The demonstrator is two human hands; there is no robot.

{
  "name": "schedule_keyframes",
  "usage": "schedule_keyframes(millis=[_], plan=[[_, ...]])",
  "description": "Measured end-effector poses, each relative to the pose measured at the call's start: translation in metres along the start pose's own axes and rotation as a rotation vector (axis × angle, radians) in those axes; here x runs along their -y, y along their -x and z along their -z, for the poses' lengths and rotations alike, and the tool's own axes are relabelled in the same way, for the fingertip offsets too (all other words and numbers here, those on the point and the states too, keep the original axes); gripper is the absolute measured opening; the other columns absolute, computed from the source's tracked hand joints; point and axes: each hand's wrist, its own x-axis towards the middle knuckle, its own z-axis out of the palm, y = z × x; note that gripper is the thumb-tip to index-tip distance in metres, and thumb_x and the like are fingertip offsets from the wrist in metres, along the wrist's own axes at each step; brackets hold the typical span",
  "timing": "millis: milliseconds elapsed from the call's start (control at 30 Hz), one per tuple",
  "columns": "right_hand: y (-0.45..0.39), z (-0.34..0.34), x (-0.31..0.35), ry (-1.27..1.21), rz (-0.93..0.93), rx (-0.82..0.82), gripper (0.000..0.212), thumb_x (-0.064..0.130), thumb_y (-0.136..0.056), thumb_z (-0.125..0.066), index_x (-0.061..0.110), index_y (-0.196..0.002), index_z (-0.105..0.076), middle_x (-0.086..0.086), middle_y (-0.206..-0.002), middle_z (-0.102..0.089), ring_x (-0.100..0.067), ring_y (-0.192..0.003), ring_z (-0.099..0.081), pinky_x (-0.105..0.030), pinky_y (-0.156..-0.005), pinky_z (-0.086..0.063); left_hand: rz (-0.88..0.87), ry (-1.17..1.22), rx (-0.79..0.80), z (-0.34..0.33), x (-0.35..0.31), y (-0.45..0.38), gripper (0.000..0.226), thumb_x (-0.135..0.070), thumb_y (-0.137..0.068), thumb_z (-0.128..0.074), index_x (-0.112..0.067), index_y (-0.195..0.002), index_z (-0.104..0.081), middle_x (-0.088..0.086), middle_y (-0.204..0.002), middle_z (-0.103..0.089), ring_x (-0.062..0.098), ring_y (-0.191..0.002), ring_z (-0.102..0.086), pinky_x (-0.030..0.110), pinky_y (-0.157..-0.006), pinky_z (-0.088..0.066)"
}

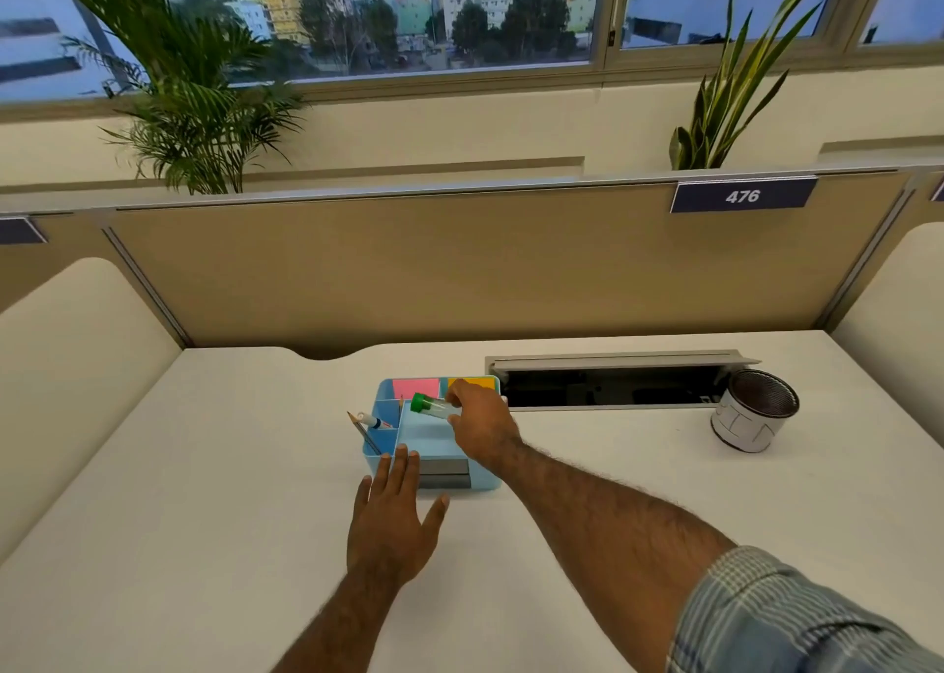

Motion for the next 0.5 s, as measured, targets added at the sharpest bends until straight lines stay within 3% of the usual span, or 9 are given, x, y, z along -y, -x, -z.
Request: schedule_keyframes(millis=[233, 367, 500], plan=[[-0.002, -0.013, -0.010, 0.163, -0.009, 0.165, 0.034, 0.007, -0.087, -0.064, 0.014, -0.119, -0.055, -0.013, -0.123, -0.059, -0.027, -0.113, -0.053, -0.038, -0.092, -0.050, 0.025, 0.005, 0.051, 0.000, -0.003, -0.001, 0.083, -0.068, -0.089, -0.022, -0.024, -0.152, 0.009, -0.003, -0.163, 0.011, 0.018, -0.150, 0.009, 0.037, -0.120, 0.003], [0.003, -0.012, -0.019, 0.158, 0.018, 0.130, 0.056, 0.024, -0.084, -0.069, 0.019, -0.135, -0.046, -0.007, -0.139, -0.051, -0.025, -0.131, -0.040, -0.040, -0.108, -0.040, 0.020, 0.016, 0.071, 0.002, -0.003, -0.001, 0.082, -0.065, -0.090, -0.027, -0.023, -0.152, 0.007, -0.003, -0.163, 0.011, 0.020, -0.150, 0.009, 0.037, -0.120, 0.000], [0.014, -0.003, -0.031, 0.217, 0.056, 0.028, 0.057, 0.035, -0.084, -0.068, 0.021, -0.135, -0.046, -0.004, -0.137, -0.053, -0.023, -0.127, -0.043, -0.039, -0.106, -0.040, 0.013, 0.026, 0.105, 0.013, -0.006, -0.003, 0.079, -0.058, -0.093, -0.034, -0.020, -0.153, 0.001, 0.000, -0.164, 0.005, 0.021, -0.151, 0.002, 0.037, -0.121, -0.007]])
